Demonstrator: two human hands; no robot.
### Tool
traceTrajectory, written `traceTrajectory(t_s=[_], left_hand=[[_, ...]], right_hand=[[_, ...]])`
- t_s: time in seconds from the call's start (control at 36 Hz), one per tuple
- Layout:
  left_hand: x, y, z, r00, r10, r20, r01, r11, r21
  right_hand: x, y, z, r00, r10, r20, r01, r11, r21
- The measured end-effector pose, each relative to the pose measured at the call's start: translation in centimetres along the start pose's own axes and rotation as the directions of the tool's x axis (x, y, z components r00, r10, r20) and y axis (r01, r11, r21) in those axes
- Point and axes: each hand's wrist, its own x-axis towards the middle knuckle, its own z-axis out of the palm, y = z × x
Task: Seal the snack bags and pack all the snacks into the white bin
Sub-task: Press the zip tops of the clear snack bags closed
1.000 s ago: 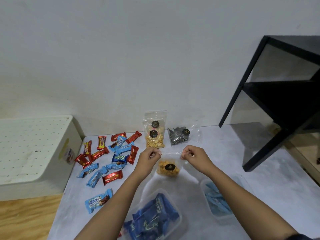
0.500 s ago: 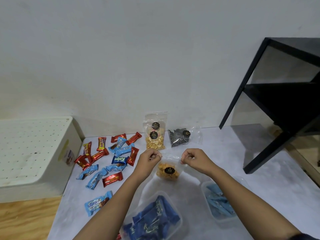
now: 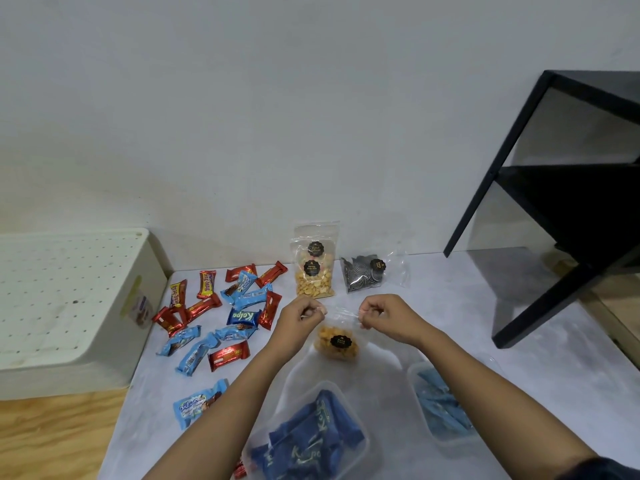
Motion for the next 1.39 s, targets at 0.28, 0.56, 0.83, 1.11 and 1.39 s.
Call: traceTrajectory(t_s=[0.28,0.56,0.83,1.11,1.39], left_hand=[[0.0,0.1,-0.1,1.000,-0.023,0.014,0.023,1.000,-0.015],[-0.3,-0.2,-0.4,0.999,-0.044,-0.023,0.044,0.999,-0.020],[-0.4,0.0,-0.3,0.998,-0.053,-0.025,0.052,0.998,-0.039],[-1.1,0.0,0.0,0.995,-0.096,0.010,0.096,0.994,-0.052],[-1.2,0.5,-0.2,0.994,-0.111,0.023,0.112,0.993,-0.048]], right_hand=[[0.7,-0.3,0.5,1.000,-0.006,0.004,0.006,1.000,-0.007],[1.4,-0.4,0.8,0.999,-0.025,0.034,0.027,0.998,-0.063],[1.5,-1.0,1.1,0.997,-0.063,0.047,0.067,0.993,-0.096],[1.7,-0.9,2.2,0.998,-0.041,0.054,0.049,0.987,-0.155],[1.9,-1.5,2.5,0.998,-0.040,0.048,0.047,0.984,-0.173]])
